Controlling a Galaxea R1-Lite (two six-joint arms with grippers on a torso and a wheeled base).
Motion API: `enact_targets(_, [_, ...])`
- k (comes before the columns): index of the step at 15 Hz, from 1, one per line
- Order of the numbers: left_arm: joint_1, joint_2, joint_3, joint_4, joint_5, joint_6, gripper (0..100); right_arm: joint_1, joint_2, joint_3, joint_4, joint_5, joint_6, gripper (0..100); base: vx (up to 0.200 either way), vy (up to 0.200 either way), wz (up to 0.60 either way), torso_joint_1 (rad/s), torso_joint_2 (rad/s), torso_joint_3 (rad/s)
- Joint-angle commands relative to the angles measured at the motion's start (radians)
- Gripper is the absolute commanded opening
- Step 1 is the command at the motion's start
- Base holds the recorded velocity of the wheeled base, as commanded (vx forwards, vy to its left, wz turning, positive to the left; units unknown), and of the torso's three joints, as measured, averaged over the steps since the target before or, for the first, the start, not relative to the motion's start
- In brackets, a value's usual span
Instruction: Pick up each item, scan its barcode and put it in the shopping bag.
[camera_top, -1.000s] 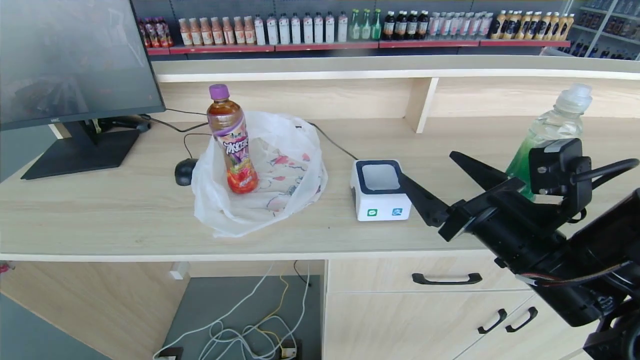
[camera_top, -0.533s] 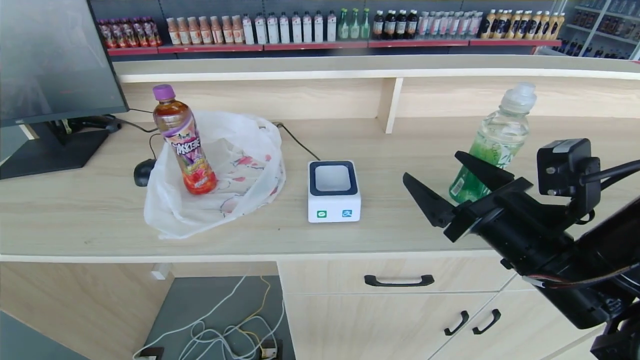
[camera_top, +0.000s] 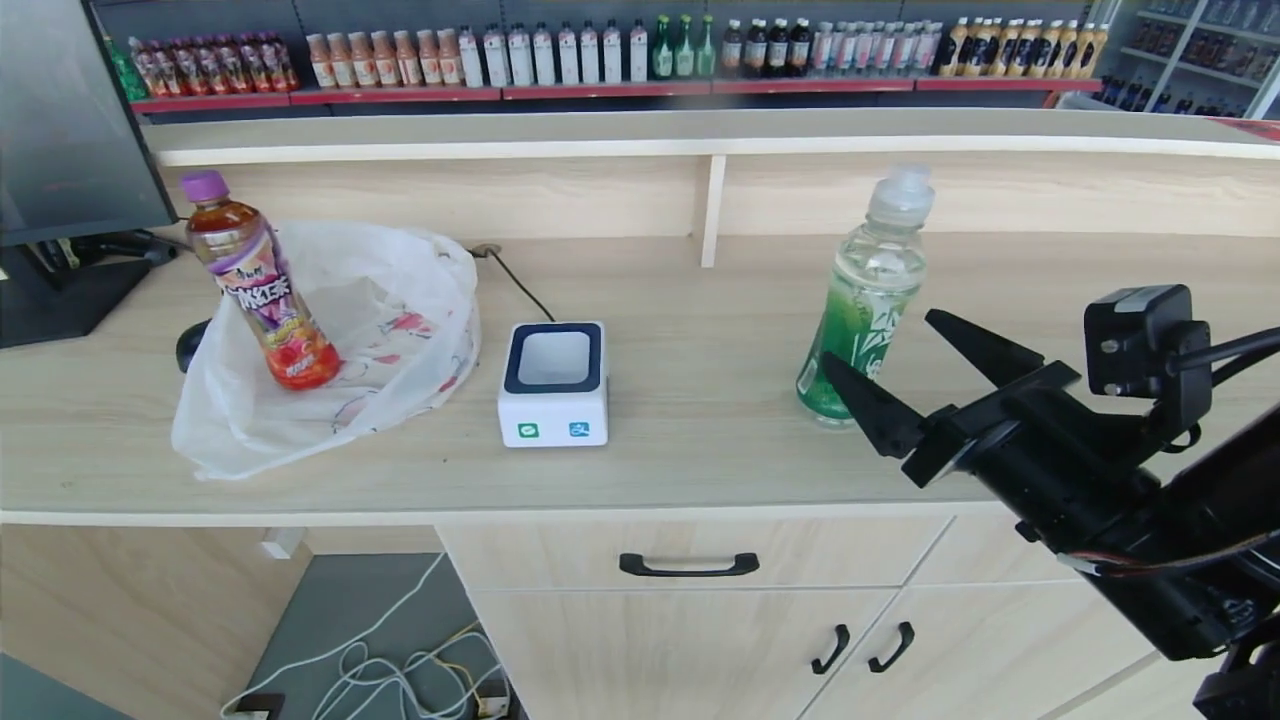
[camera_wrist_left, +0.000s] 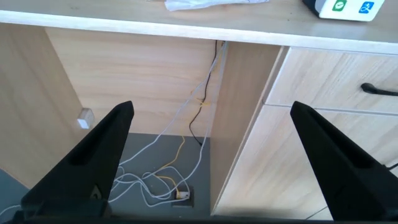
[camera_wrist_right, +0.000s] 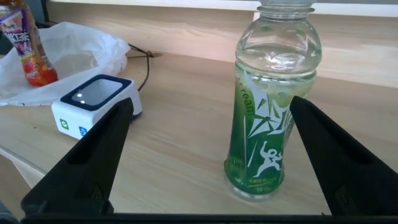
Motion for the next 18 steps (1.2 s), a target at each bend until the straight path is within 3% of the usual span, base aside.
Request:
enact_targets(1, [0.0,0.0,0.0,0.002,-0.002,0.011,100,0.0,0.001,0.002,-0.001,0.0,0.0,100,0.0,0.0,0.0,0.0,0.0,0.0])
enact_targets(7, [0.0,0.0,0.0,0.002,-0.002,0.011,100,0.043,0.017,0.037,-0.001,-0.012,-0.051,100,0.0,0.0,0.0,0.0,0.0,0.0])
enact_targets(10, [0.0,0.0,0.0,0.002,-0.002,0.011,100,0.19,0.066,-0.038,-0.001,-0.27,-0.04,100,0.0,0.0,0.0,0.0,0.0,0.0])
enact_targets(11, [0.0,0.0,0.0,0.002,-0.002,0.011,100,0.226,0.084,-0.056,-0.001,-0.308,-0.039,100,0.0,0.0,0.0,0.0,0.0,0.0])
enact_targets(14, [0.0,0.0,0.0,0.002,-0.002,0.011,100,0.239,0.143,-0.107,-0.001,-0.405,-0.074,100,0.0,0.0,0.0,0.0,0.0,0.0])
enact_targets(18, [0.0,0.0,0.0,0.002,-0.002,0.011,100,0.206,0.192,-0.196,-0.001,-0.442,-0.094,100,0.0,0.0,0.0,0.0,0.0,0.0])
